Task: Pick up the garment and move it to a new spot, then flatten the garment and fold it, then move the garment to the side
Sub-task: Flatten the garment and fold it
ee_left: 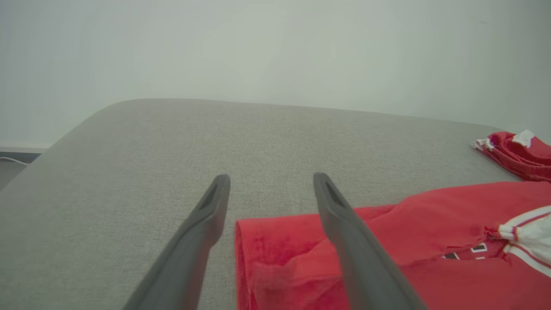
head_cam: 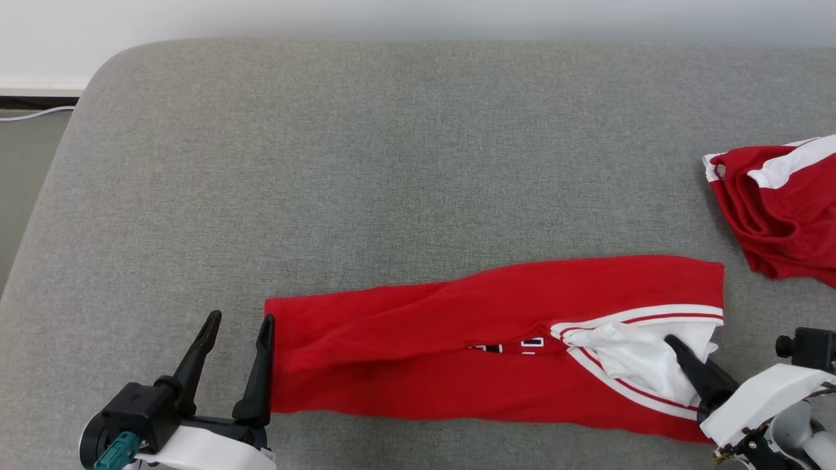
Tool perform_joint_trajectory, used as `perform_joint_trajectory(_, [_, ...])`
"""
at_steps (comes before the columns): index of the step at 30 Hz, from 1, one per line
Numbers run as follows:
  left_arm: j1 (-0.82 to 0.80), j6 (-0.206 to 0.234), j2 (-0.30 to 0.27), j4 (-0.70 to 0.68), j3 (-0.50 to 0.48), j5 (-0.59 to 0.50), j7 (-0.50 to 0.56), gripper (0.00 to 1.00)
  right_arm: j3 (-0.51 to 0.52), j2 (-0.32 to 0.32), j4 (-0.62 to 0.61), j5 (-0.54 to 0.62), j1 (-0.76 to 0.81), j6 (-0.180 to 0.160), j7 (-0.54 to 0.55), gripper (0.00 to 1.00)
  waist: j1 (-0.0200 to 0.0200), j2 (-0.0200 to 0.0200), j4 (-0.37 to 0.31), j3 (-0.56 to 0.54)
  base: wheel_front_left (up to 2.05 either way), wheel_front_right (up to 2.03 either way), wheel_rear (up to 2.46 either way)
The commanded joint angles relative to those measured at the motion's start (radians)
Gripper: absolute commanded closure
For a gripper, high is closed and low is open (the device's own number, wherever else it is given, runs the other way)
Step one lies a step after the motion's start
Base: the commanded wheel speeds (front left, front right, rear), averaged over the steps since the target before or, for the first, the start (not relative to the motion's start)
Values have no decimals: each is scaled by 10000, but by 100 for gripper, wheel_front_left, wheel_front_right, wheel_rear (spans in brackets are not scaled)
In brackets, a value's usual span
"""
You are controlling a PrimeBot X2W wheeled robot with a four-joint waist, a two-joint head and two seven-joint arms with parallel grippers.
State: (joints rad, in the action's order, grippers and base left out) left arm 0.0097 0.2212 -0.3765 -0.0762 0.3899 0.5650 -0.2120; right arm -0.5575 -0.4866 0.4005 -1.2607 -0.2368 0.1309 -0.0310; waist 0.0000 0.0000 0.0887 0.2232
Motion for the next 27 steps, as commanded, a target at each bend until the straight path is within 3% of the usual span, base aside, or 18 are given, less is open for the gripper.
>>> perform_joint_trajectory(1, [-572,-23,-212,-180,-388,84,-126,0,97,-476,-191,-243,-115,-2,-344,100,0,0,-40,28,0,0,0])
perform_joint_trajectory(17, [-609,-25,-73,-136,-314,102,-234,0,1157,-1483,-480,-258,-335,-2,-903,100,0,0,-136,-7,0,0,0])
perform_joint_trajectory(27, [-661,-28,41,-161,-193,111,-264,0,1525,-375,-1673,1159,-397,-2,203,100,0,0,-111,-111,0,0,0])
